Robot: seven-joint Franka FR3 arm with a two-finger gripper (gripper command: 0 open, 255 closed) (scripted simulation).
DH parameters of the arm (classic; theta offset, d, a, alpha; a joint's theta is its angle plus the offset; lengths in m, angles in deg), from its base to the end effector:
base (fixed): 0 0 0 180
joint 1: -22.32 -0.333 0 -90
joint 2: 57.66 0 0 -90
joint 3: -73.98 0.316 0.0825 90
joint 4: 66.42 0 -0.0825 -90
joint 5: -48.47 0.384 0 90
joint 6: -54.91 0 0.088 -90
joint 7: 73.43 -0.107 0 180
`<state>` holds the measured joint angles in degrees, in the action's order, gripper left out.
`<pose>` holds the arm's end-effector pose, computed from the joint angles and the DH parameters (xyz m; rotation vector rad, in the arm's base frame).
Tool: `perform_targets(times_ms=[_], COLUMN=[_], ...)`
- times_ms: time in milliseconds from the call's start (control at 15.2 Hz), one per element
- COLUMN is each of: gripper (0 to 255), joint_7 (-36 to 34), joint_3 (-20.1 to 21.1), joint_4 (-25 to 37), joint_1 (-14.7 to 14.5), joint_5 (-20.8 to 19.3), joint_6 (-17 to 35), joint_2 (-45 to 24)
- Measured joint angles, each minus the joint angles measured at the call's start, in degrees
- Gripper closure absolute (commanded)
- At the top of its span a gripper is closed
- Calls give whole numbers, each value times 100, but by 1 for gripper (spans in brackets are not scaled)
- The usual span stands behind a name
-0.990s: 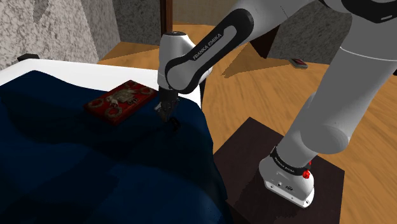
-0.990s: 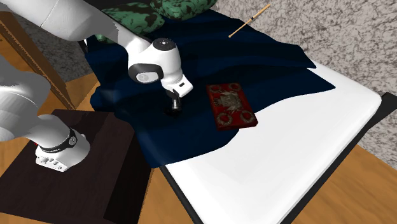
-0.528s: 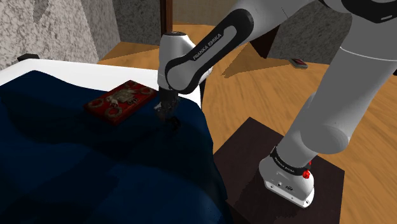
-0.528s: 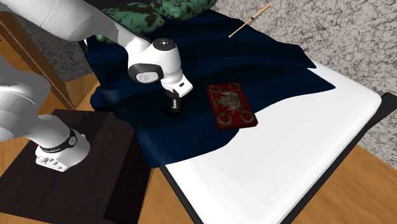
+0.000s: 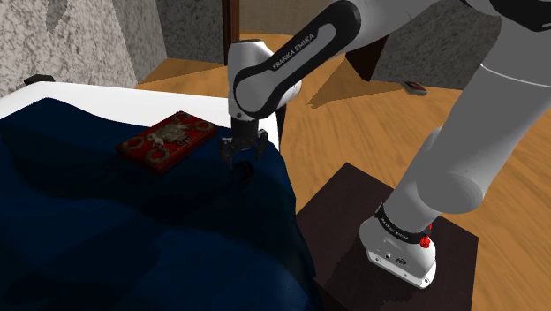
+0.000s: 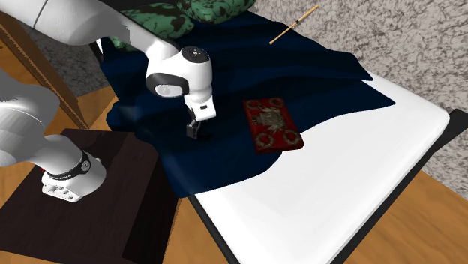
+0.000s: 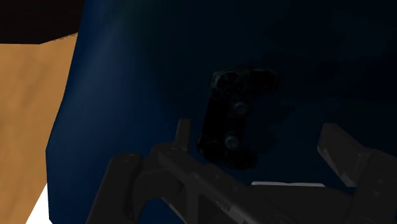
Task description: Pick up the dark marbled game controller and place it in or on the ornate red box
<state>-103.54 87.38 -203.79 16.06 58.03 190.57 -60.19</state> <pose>0.4577 0.1659 0.2920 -3.0204 0.4657 0.1805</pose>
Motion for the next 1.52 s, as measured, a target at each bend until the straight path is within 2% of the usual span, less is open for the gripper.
perform_targets(times_ms=[264,660,726,1518], gripper=[0,0,255,255], joint_7=[-61,-58,-58,-58], joint_3=[20,17,17,18], joint_4=[-91,-101,-101,-88], joint_1=[-30,-30,-30,-26], joint_5=[-10,-17,-17,-5], joint_6=[282,349,349,249], joint_2=[-203,-260,-260,-172])
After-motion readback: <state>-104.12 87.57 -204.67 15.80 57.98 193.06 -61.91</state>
